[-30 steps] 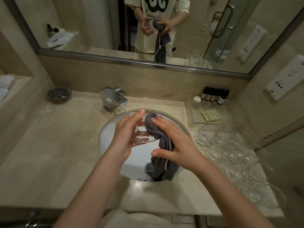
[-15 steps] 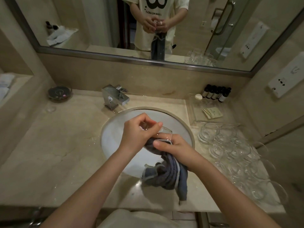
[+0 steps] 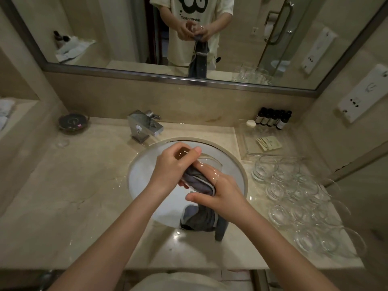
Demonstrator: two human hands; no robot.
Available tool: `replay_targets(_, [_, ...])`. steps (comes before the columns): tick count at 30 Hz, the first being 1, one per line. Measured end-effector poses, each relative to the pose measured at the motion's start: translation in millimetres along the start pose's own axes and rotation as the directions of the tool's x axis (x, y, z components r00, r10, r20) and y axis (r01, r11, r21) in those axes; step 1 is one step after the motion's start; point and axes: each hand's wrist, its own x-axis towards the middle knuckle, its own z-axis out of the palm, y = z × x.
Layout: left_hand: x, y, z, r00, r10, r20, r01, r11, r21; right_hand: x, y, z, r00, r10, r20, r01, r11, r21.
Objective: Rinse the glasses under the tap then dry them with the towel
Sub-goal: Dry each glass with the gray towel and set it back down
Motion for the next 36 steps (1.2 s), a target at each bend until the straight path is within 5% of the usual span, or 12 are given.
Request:
replay_targets(2, [0, -2, 0, 0.981, 0.193, -0.028, -0.190, 0.979, 0.070, 0, -2, -5, 0.993, 0.099, 0.068, -0.117, 0.931, 0.346])
replay_targets(6, [4, -8, -6, 0.856, 0.511, 0.080, -0.515, 0.826, 0.231, -5, -8, -11, 0.955, 0.090, 0.281, -0.288, 0.495, 0.820])
replay_targets(9, [9, -3, -10, 0.920, 0.360, 0.154, -0.387, 0.896, 0.219, -2, -8, -6, 0.959, 0.173, 0.225, -0.282, 0.499, 0.820])
replay_targets(11, [9, 13, -14, 0.970, -0.007, 0.242, -0.011, 0.997, 0.072, 0, -5, -3, 0.968, 0.214, 0.133, -0.239, 0.621, 0.746])
replay_targets(13, [10, 21, -15, 0.900, -0.307, 0.311, 0.321, 0.947, 0.007, 0, -6, 3, 0.977, 0.204, 0.056, -0.195, 0.765, 0.614])
replay_targets(18, [15, -1, -8, 0.998, -0.056, 0.036, 0.055, 0.997, 0.048, 4, -10, 13, 0.978, 0.193, 0.084, -0.206, 0.795, 0.570])
replay_targets(22, [14, -11, -16, 0.958, 0.269, 0.098, -0.273, 0.962, 0.031, 3, -12, 13, 0.948, 0.190, 0.255, -0.308, 0.346, 0.886])
replay_targets(24, [16, -10, -17, 0.945, 0.313, 0.096, -0.317, 0.948, 0.034, 3, -15, 16, 0.952, 0.212, 0.222, -0.276, 0.280, 0.919])
replay_targets(27, [15, -6, -9, 0.998, 0.022, -0.065, -0.041, 0.949, -0.311, 8, -22, 29, 0.954, 0.295, 0.051, -0.184, 0.442, 0.878])
replay_targets(30, [6, -3, 4, 0.963, -0.269, 0.024, 0.237, 0.797, -0.555, 11, -24, 41, 0.949, 0.310, -0.059, -0.126, 0.545, 0.829])
replay_targets(33, [4, -5, 9, 0.961, -0.272, -0.051, 0.197, 0.801, -0.565, 12, -28, 41, 0.949, 0.315, -0.018, -0.136, 0.462, 0.876])
replay_targets(36, [5, -11, 6, 0.973, -0.230, -0.021, 0.165, 0.752, -0.638, 15, -26, 35, 0.937, 0.326, 0.123, -0.191, 0.187, 0.964])
